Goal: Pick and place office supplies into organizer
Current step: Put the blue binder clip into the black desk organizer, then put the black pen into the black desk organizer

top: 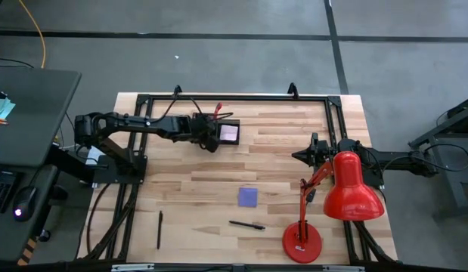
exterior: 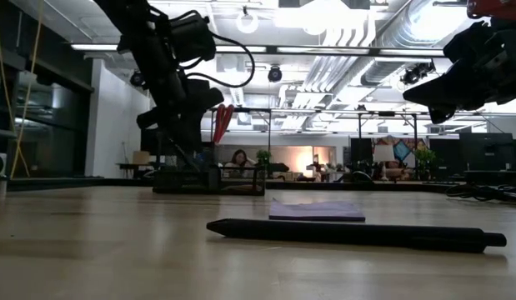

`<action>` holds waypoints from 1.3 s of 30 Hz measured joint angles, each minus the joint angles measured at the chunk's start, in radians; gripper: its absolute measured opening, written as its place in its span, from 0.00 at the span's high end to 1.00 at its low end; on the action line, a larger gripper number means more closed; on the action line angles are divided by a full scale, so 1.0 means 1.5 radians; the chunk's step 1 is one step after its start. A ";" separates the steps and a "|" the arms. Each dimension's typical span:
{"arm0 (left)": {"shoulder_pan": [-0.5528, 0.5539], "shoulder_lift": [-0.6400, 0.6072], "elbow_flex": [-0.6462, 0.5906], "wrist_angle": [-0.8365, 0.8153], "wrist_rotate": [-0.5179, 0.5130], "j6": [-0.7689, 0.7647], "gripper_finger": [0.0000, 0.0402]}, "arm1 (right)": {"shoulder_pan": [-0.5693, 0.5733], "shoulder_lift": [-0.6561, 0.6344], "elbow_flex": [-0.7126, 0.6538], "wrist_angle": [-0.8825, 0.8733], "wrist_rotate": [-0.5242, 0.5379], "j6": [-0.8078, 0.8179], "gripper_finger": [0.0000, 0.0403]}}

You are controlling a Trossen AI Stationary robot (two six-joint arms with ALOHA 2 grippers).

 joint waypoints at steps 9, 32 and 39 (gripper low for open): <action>-0.001 0.000 0.000 0.000 0.000 0.014 0.56 | 0.000 0.000 0.000 0.000 0.000 0.000 1.00; -0.280 0.007 0.000 0.093 0.001 0.224 0.57 | 0.000 0.000 0.000 0.000 0.000 0.000 1.00; -0.341 0.030 0.001 0.175 0.035 0.294 0.57 | 0.000 0.000 0.000 0.000 0.000 0.000 1.00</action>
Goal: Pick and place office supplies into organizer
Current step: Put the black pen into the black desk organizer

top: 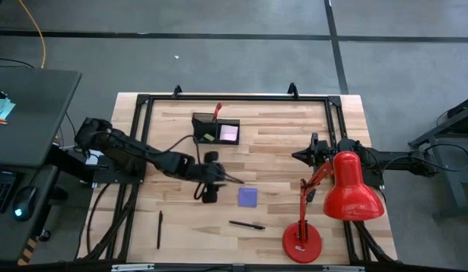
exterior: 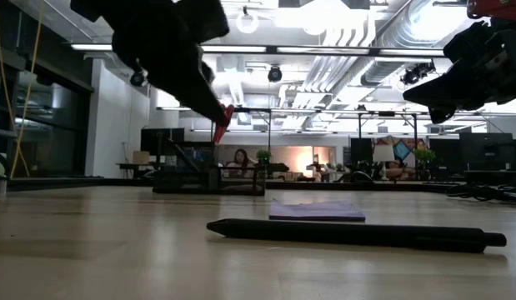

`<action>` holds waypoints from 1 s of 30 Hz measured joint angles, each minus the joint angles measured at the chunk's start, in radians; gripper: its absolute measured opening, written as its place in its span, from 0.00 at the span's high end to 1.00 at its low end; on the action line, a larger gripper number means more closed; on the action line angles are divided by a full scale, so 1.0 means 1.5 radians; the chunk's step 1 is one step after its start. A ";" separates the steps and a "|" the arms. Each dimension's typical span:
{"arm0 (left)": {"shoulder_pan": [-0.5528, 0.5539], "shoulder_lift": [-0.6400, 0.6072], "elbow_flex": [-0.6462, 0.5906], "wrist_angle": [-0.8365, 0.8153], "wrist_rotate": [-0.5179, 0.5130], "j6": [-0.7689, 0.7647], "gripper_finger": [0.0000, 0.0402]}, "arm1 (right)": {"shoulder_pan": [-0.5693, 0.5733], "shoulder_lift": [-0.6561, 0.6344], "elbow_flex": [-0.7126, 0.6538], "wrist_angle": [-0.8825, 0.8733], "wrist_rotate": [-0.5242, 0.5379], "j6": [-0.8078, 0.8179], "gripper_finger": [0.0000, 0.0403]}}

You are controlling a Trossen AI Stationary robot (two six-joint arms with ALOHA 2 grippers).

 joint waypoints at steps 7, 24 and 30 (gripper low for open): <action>-0.023 0.083 0.049 -0.009 0.038 0.008 0.57 | 0.000 0.001 0.000 0.001 0.000 0.000 1.00; -0.113 0.273 0.327 -0.154 0.072 0.032 0.57 | 0.000 0.014 0.000 0.001 0.000 0.000 1.00; -0.122 0.338 0.405 -0.203 0.071 0.051 0.57 | 0.000 0.015 0.000 0.001 0.000 0.000 1.00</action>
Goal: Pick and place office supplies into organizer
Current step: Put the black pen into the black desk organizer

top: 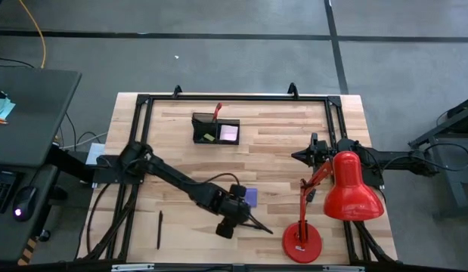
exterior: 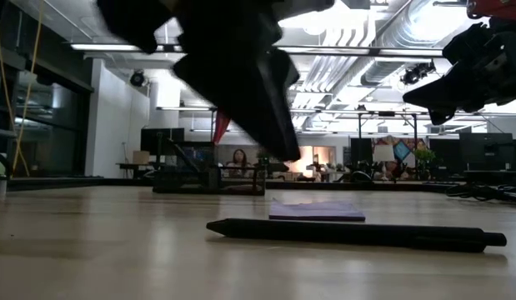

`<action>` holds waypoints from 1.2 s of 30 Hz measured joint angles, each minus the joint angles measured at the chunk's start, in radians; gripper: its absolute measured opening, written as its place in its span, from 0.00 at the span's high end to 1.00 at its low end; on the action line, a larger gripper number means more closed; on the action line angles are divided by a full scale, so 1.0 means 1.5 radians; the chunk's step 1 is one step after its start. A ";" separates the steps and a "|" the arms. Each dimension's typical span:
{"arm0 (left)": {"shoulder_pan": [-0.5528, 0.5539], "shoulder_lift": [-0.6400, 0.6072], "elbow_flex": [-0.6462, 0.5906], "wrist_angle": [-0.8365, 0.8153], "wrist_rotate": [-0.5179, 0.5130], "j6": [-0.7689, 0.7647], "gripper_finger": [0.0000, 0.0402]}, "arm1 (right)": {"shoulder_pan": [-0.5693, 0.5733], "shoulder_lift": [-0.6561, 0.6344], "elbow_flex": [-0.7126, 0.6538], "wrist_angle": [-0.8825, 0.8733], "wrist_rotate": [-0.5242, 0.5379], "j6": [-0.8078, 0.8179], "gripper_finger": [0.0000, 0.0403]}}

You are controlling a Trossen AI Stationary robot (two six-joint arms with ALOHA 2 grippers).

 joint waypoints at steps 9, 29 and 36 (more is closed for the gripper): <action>0.005 0.048 0.064 0.009 0.022 0.026 0.57 | 0.000 0.007 0.000 0.000 0.000 0.000 1.00; -0.005 0.158 0.232 -0.086 0.043 0.060 0.57 | 0.000 0.006 0.000 -0.001 0.000 0.000 1.00; -0.005 0.196 0.302 -0.148 0.033 0.067 0.57 | 0.000 0.010 0.000 -0.001 0.000 0.000 1.00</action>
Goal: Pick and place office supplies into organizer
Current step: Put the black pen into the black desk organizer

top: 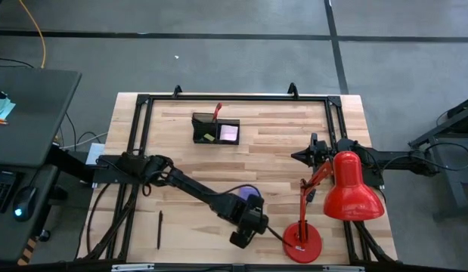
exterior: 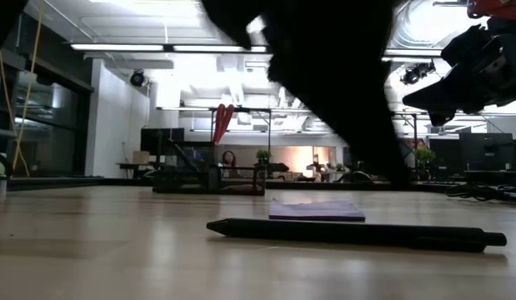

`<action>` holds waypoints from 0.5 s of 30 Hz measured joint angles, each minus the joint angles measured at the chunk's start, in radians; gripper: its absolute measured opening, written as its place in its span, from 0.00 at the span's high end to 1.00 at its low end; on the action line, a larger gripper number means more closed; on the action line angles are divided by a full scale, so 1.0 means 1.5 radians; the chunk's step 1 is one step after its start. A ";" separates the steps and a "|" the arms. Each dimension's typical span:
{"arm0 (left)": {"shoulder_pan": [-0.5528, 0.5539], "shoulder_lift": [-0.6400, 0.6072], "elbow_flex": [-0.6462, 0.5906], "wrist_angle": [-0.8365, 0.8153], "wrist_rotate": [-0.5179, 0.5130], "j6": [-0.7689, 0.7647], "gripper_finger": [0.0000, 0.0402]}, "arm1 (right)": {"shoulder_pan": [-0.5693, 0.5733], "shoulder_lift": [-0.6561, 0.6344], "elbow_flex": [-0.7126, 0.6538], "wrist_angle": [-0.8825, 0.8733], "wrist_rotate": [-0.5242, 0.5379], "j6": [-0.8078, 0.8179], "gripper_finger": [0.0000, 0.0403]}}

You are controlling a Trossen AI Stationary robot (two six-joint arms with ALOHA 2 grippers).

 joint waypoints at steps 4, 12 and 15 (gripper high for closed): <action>0.000 0.007 0.005 0.005 0.005 0.003 0.57 | 0.000 0.006 0.000 0.000 0.000 0.000 1.00; 0.000 0.031 0.004 -0.016 -0.016 -0.008 0.57 | 0.000 0.010 0.000 0.000 0.000 0.000 1.00; 0.000 0.034 0.005 -0.032 -0.014 -0.018 0.57 | 0.000 0.010 0.000 0.000 0.000 0.000 1.00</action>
